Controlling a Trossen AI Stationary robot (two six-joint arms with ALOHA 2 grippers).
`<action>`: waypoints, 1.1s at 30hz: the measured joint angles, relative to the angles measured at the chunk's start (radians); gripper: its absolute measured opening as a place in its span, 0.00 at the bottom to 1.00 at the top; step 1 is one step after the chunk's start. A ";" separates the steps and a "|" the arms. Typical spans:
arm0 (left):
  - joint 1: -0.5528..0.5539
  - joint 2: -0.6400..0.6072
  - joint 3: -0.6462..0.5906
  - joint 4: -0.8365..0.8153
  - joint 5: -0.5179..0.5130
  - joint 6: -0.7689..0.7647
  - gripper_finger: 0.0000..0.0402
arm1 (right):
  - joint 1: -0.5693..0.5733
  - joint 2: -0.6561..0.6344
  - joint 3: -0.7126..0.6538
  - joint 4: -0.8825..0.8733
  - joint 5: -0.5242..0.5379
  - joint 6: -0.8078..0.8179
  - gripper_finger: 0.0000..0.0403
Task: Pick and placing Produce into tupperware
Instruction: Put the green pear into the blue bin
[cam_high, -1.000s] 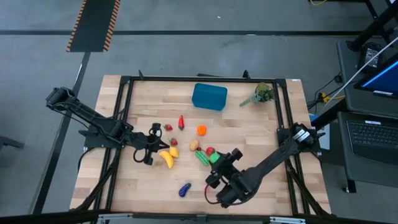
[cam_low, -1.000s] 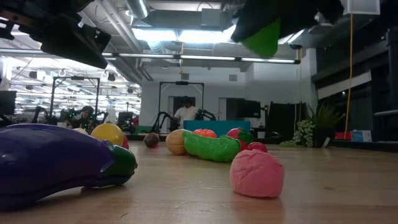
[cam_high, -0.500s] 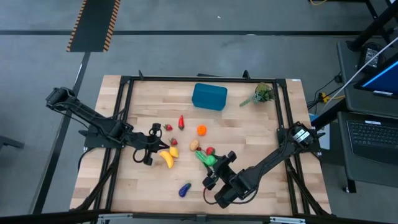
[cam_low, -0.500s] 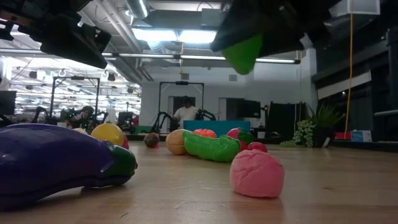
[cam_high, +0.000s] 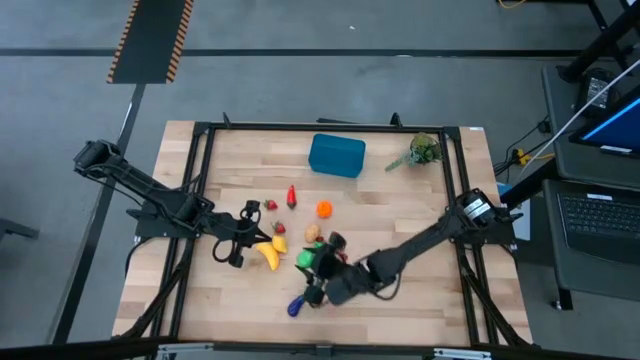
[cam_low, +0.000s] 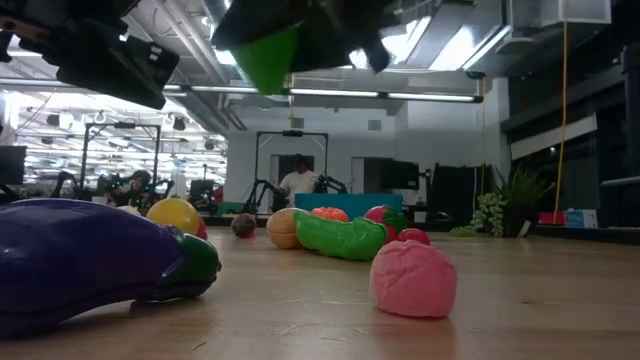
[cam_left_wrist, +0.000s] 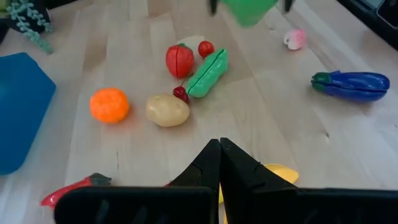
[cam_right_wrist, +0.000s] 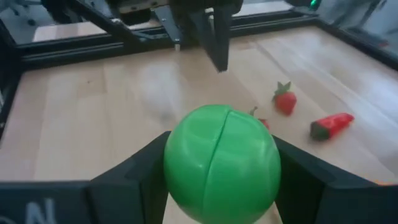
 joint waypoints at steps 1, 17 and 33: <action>-0.001 0.000 0.000 -0.001 0.000 0.006 0.00 | -0.015 0.000 0.000 0.011 -0.033 -0.011 0.55; -0.003 -0.009 0.000 -0.059 0.000 0.033 0.00 | -0.144 -0.006 0.000 0.204 -0.213 -0.245 0.55; -0.004 -0.009 0.000 -0.060 0.000 0.056 0.00 | -0.165 -0.218 -0.007 -0.181 -0.073 -0.202 0.55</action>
